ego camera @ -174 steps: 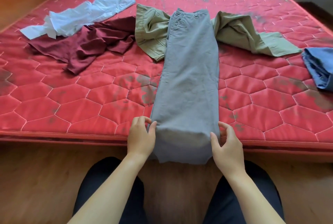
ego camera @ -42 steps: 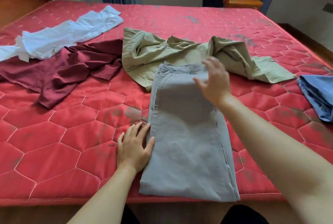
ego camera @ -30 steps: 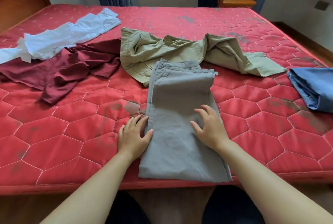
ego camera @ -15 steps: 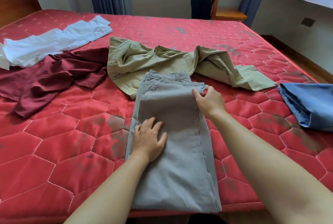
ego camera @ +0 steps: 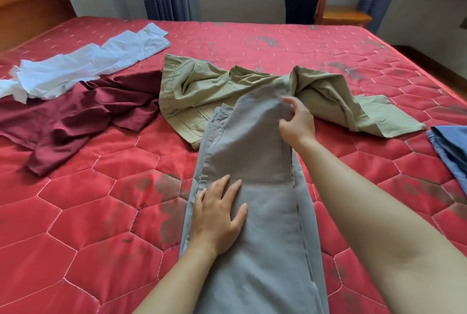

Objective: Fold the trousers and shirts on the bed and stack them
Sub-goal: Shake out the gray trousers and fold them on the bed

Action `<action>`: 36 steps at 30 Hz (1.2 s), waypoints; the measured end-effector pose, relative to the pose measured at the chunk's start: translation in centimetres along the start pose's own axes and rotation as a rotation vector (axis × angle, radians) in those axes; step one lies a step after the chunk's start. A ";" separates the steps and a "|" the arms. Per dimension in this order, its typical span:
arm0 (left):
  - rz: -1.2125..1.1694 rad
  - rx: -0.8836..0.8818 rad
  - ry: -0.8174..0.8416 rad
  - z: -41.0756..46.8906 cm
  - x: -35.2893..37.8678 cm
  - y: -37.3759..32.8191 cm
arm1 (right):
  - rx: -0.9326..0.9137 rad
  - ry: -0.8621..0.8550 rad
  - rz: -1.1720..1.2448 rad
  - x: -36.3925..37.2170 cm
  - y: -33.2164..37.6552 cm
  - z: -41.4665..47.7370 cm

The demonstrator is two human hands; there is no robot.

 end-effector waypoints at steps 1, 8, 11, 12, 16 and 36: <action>0.018 -0.001 0.007 0.0 0.2 0.0 | 0.079 0.041 -0.067 0.3 -1.8 -0.8; 0.071 -0.006 0.044 0.1 0.8 -0.1 | 0.018 0.104 -0.417 1.6 -1.7 -2.7; 0.056 0.002 0.045 0.2 0.6 -0.1 | -0.132 0.185 -0.445 4.5 0.3 -6.2; 0.036 0.009 0.039 0.2 0.4 -0.2 | -0.130 0.267 -0.456 5.9 -0.1 -8.1; -0.227 -0.031 -0.008 1.2 -1.4 0.1 | -0.090 0.418 -0.585 7.9 -2.8 -11.9; -0.410 0.071 -0.010 19.8 -3.4 -3.6 | -0.094 0.361 -0.571 8.5 -3.1 -11.7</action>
Point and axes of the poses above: each hand's wrist, its own z-axis towards the middle knuckle, its own x-axis out of the palm, y = z × x, the point moved 10 cm from there along z, towards the middle knuckle, and after that the axes turned 15 degrees about -x, right-handed, at the moved point
